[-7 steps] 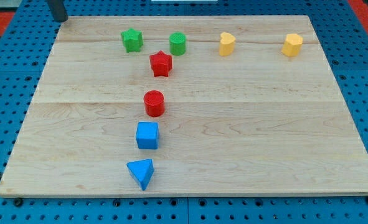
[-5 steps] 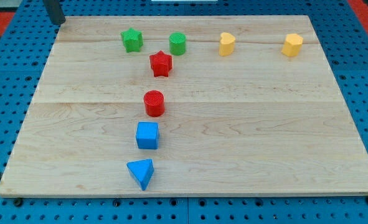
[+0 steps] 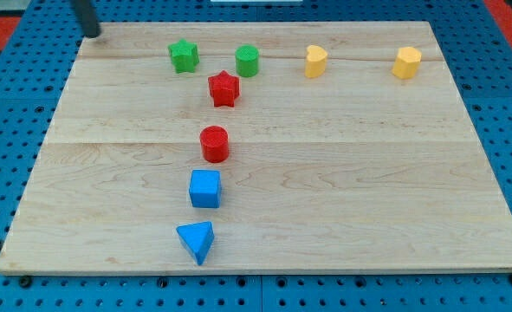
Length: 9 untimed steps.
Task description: Point your arm towards the yellow hexagon
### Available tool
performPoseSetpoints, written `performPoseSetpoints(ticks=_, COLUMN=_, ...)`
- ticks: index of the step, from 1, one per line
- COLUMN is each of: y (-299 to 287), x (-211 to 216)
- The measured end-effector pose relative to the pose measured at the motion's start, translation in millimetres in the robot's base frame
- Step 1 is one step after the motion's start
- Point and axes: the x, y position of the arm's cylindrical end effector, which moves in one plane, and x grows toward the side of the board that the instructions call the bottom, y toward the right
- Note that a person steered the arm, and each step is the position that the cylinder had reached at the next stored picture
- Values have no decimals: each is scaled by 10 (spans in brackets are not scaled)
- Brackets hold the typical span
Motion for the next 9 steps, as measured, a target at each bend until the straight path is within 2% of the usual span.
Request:
performPoseSetpoints(ticks=1, y=362, x=-172)
performPoseSetpoints(ticks=3, y=380, x=-174)
performPoseSetpoints(ticks=5, y=661, x=-173)
performPoseSetpoints(ticks=6, y=1559, x=-137)
performPoseSetpoints(ticks=7, y=1813, x=-139)
performPoseSetpoints(ticks=8, y=1788, x=-139)
performPoseSetpoints(ticks=9, y=2709, x=-131)
